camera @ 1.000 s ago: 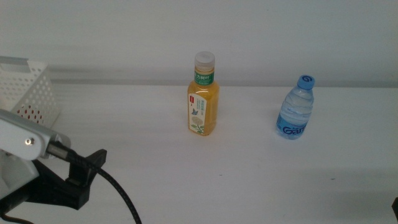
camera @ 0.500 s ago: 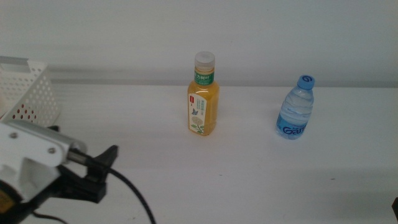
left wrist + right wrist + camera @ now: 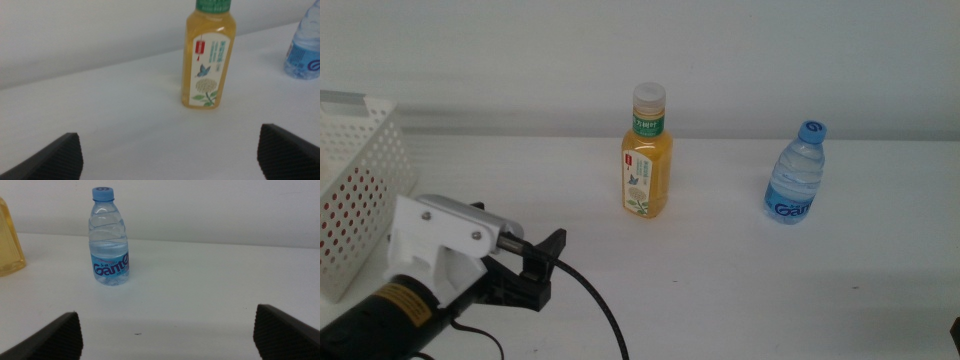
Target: Use arms to grab the bottles and put them into the dustbin to the left of the table.
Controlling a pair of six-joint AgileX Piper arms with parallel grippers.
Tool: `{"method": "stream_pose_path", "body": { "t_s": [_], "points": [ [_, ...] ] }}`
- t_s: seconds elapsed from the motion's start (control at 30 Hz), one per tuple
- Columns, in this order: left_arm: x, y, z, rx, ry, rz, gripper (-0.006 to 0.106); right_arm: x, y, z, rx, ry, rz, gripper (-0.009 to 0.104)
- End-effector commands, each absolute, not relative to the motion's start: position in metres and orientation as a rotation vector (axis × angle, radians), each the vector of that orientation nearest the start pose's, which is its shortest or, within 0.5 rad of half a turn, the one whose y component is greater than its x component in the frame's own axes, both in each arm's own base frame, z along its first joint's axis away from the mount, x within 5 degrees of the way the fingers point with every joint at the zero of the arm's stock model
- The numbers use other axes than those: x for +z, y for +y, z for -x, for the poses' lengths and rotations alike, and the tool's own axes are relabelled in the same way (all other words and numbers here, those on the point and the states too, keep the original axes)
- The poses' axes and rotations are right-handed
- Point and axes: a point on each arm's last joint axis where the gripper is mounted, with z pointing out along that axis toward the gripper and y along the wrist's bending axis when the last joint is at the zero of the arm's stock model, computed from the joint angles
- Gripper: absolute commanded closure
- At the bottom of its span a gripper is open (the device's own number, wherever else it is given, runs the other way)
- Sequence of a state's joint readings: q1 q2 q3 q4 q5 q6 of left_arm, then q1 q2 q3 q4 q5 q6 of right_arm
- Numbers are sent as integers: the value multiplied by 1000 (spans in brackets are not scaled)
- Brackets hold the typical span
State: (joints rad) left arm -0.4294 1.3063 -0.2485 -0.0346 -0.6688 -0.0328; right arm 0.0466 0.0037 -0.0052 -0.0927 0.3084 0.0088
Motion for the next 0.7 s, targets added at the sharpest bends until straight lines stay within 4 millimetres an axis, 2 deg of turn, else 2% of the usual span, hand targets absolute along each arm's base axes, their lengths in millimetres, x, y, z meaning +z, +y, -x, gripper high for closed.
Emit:
{"method": "stream_pose_path", "body": {
  "t_s": [0.0,0.5,0.67],
  "points": [
    [179,-89,-194,-343,1849,-315,7,175,-1,-53,-68,1780,103,5],
    [169,-92,-198,-336,1863,-334,7,175,-1,-53,-68,1780,103,5],
    [161,-100,-212,-396,1833,-299,7,175,-1,-53,-68,1780,103,5]
  ]
}}
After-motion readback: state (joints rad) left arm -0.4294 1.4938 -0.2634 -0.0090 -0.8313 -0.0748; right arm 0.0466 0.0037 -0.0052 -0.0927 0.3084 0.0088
